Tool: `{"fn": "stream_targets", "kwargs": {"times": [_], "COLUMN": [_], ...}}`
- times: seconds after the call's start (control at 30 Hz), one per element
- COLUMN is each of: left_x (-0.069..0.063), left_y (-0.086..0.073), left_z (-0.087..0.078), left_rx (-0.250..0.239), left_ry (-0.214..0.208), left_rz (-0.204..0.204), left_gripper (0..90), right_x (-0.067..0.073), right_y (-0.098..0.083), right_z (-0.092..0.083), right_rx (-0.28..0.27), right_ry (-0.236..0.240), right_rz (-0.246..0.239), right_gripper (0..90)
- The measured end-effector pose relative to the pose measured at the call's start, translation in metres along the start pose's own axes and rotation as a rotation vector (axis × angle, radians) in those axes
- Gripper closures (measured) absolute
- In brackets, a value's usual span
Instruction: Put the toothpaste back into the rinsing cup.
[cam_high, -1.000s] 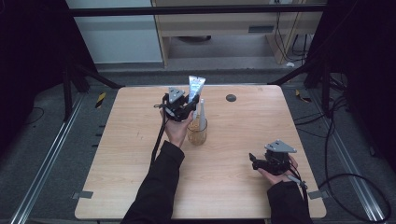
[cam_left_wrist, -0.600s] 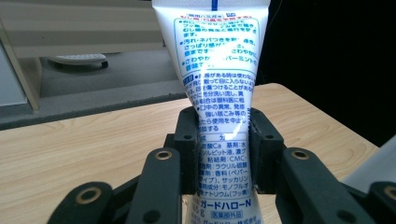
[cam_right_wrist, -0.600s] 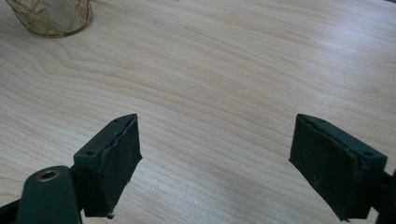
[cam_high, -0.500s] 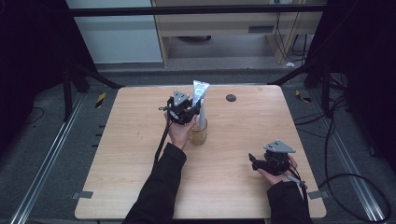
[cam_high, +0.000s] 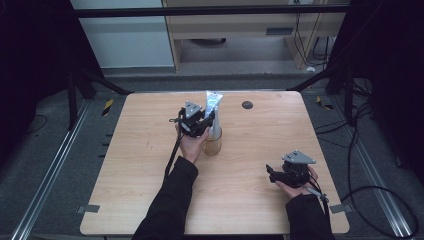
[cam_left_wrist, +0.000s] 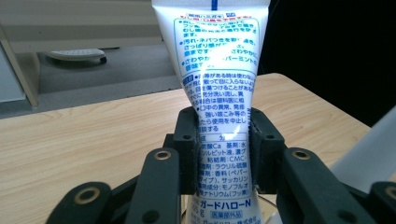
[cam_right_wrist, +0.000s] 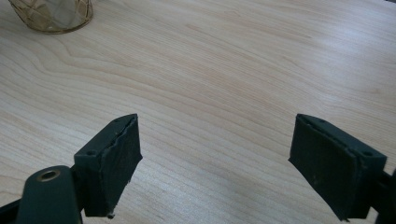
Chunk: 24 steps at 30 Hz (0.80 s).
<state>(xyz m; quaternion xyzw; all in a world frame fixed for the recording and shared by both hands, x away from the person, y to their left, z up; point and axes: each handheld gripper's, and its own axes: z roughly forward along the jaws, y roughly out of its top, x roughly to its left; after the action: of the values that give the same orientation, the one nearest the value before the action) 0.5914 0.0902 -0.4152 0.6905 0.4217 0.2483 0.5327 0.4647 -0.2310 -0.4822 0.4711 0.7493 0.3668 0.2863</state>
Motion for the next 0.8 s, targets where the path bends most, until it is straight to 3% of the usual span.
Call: {"fn": "stream_targets", "kwargs": {"times": [0.8], "left_x": [-0.0003], "left_y": [-0.0073], "left_z": [-0.0084], "left_rx": [0.091], "left_ry": [-0.003], "left_rz": [0.074], "left_gripper": [63.7], "right_x": [-0.0010], "right_y": [-0.0001], "right_z": [-0.0007], "right_rx": [-0.001], "right_ry": [-0.007], "right_rz": [-0.008], "right_gripper": [16.2]}}
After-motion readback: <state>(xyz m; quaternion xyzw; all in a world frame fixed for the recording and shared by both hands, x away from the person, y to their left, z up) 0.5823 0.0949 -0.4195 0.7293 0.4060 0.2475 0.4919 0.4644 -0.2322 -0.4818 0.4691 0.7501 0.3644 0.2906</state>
